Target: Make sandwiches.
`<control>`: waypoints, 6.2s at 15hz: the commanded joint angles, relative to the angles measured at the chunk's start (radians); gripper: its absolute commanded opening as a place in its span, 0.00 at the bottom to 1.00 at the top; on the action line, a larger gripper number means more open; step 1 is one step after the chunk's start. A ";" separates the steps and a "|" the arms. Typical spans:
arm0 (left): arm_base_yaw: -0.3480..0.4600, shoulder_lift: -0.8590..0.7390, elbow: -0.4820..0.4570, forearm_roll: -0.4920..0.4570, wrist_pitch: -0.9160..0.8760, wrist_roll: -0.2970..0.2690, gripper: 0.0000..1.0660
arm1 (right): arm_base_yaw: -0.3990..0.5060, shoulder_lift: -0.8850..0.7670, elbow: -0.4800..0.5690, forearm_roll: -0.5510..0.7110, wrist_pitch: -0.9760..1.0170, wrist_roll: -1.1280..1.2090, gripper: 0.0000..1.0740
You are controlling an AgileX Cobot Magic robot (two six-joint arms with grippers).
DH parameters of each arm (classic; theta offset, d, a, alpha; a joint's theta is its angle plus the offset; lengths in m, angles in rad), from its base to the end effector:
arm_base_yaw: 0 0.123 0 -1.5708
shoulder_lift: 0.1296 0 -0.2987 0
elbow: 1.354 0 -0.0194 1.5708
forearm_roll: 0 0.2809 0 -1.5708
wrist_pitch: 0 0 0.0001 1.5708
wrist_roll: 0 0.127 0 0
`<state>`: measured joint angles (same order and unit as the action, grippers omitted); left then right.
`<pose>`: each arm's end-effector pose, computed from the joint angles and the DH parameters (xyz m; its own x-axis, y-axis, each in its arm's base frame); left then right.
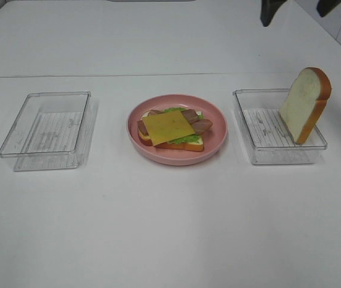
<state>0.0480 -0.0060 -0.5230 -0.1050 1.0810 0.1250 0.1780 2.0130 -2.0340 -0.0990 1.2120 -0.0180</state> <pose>0.0353 -0.0101 0.2815 -0.4418 0.0539 -0.8955 0.0684 0.9973 0.0263 0.4901 0.0762 0.3109 -0.8697 -0.2099 -0.4467 -0.1814 0.9776 -0.1063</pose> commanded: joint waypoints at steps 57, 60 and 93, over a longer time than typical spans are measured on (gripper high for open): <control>0.000 -0.013 0.002 -0.001 -0.004 0.000 0.94 | 0.173 0.261 -0.003 0.708 -0.181 -0.107 0.00; 0.000 -0.013 0.002 -0.001 -0.004 0.000 0.94 | 0.173 0.334 -0.002 0.697 -0.204 -0.101 0.00; 0.000 -0.013 0.002 -0.001 -0.004 0.000 0.94 | 0.168 -0.330 0.414 -0.012 0.110 0.089 0.84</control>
<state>0.0480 -0.0060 -0.5230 -0.1050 1.0810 0.1250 0.3480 1.7280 -1.6710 -0.1130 1.2130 0.0520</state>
